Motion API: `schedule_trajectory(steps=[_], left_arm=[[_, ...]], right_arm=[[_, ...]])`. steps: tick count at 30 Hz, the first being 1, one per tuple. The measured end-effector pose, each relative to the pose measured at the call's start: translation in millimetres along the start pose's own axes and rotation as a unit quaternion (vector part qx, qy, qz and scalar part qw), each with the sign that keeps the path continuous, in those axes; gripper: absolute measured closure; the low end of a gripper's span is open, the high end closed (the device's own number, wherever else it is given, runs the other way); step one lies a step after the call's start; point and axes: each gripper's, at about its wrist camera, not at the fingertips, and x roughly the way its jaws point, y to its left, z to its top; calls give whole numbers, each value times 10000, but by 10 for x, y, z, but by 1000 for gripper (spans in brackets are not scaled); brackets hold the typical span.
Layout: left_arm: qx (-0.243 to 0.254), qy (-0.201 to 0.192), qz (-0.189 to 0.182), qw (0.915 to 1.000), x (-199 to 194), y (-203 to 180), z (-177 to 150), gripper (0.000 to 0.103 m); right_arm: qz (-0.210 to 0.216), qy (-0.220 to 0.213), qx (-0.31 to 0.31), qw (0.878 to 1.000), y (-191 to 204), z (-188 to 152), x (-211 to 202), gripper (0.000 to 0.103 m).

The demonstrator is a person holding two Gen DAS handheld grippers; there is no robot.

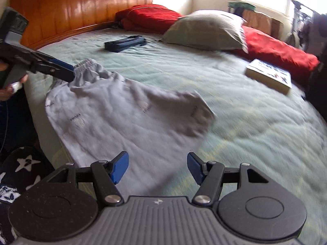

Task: Fold clothes

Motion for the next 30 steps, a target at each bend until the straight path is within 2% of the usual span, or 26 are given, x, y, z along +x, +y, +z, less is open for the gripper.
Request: schedule_trajectory(steps=[3,5,9,14,19,25,29,30], left_arm=[[-333,152,308,9989,199,151,36,9],[-522,212,371,9977,232,194,34,10],[-175,106,339,9992,118,-19,37,9],[46,525,324,9981,67,-324,5,9],[360,732,130,9966,-32,-603,-97,9],[533,843,-32,9950,-85,-777,-229,9],[708,879,-37,9936,-75,-855,-338,9],[790,859,-23,9932,-76,-881,-363,9]], right_arm=[[-151,-107,-3,9998,-3,-85,-89,35],[-274,-139,-181,9994,31,-142,-173,34],[-418,-47,-757,9962,199,-307,-365,33],[-661,38,-1463,9870,479,-423,-432,33],[-898,-19,-2353,9678,816,-358,-317,25],[-1106,-62,-3135,9431,1060,-296,-81,25],[-1348,-79,-3615,9226,1111,-297,-10,24],[-1416,-103,-3606,9218,1098,-282,-19,24]])
